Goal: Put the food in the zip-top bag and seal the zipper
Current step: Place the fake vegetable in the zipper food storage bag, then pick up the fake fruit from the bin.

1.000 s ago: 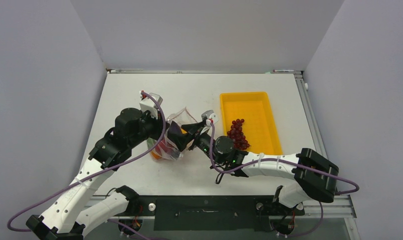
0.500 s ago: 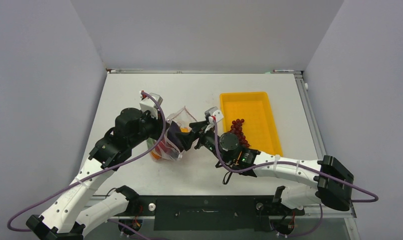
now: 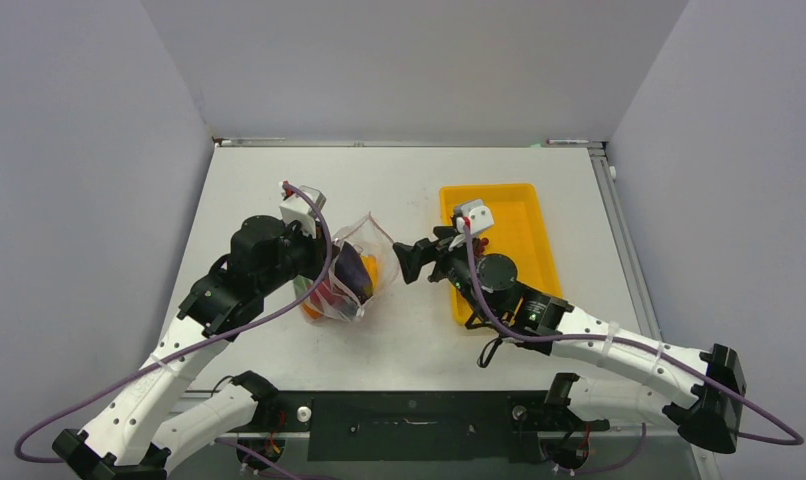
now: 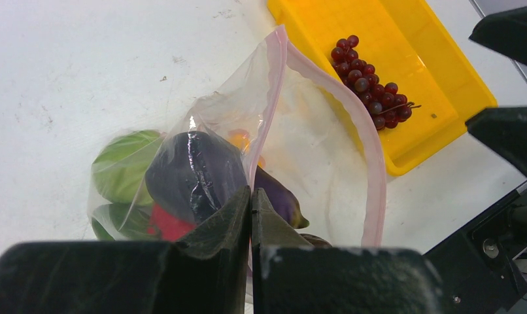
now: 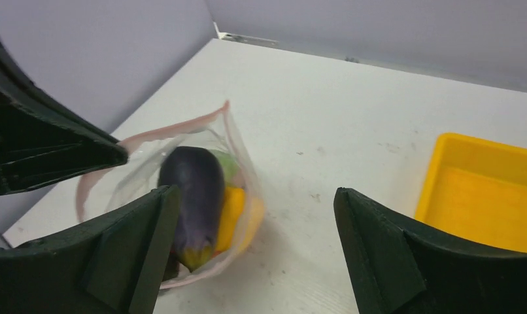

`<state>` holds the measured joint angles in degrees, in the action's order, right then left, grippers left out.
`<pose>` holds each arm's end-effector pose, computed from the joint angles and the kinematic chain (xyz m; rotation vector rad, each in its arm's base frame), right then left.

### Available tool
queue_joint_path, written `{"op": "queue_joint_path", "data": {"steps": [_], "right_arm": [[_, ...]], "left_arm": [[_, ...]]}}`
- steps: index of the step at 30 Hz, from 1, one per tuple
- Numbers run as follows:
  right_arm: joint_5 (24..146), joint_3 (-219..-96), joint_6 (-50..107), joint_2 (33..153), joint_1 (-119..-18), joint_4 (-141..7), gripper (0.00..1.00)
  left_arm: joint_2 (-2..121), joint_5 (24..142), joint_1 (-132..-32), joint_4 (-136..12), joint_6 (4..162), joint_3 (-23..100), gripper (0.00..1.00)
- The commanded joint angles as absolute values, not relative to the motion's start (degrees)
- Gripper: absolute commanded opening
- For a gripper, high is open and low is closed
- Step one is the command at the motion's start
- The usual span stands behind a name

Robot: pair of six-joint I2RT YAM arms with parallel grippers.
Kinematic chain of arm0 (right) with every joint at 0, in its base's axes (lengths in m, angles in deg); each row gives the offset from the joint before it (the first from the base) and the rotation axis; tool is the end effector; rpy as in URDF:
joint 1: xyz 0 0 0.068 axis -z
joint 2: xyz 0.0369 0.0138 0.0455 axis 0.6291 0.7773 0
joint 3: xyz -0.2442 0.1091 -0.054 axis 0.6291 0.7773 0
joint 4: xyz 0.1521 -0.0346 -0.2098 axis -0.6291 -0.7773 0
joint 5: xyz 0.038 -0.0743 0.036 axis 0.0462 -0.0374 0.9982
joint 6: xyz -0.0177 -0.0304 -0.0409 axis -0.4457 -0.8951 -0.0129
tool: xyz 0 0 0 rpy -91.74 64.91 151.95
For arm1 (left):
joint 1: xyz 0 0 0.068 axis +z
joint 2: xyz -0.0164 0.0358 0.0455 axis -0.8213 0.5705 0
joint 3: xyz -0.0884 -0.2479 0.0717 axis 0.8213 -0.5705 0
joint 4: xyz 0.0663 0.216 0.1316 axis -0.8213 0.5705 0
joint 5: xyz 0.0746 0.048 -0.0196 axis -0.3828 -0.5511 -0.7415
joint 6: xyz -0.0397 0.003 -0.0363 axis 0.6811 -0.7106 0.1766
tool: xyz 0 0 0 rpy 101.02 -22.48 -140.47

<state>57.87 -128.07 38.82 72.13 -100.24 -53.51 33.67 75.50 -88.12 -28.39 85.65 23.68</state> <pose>0.1302 0.2127 0.3395 -0.3547 1.6054 0.7892 0.1537 -0.1001 0.3622 0.3428 1.9967 -0.5375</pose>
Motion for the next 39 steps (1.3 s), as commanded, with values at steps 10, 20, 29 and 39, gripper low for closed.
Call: {"op": "queue_joint_path", "data": {"steps": [10,20,29,39], "right_arm": [[52.5,-132.2,41.0,69.3,-87.5,-80.8,0.93],[55.3,-129.6,43.3,73.5,-80.9,-86.4,0.93],[63.1,-126.6,44.3,81.1,-73.6,-82.6,0.93],[68.5,-123.6,44.8,88.9,-70.6,-77.4,0.92]], "left_arm": [[33.6,75.2,-88.3,-29.6,85.6,24.3,0.00],[34.1,75.2,-88.3,-29.4,85.6,24.4,0.00],[34.2,75.2,-88.3,-29.4,85.6,24.5,0.00],[34.5,75.2,-88.3,-29.3,85.6,24.5,0.00]]}}
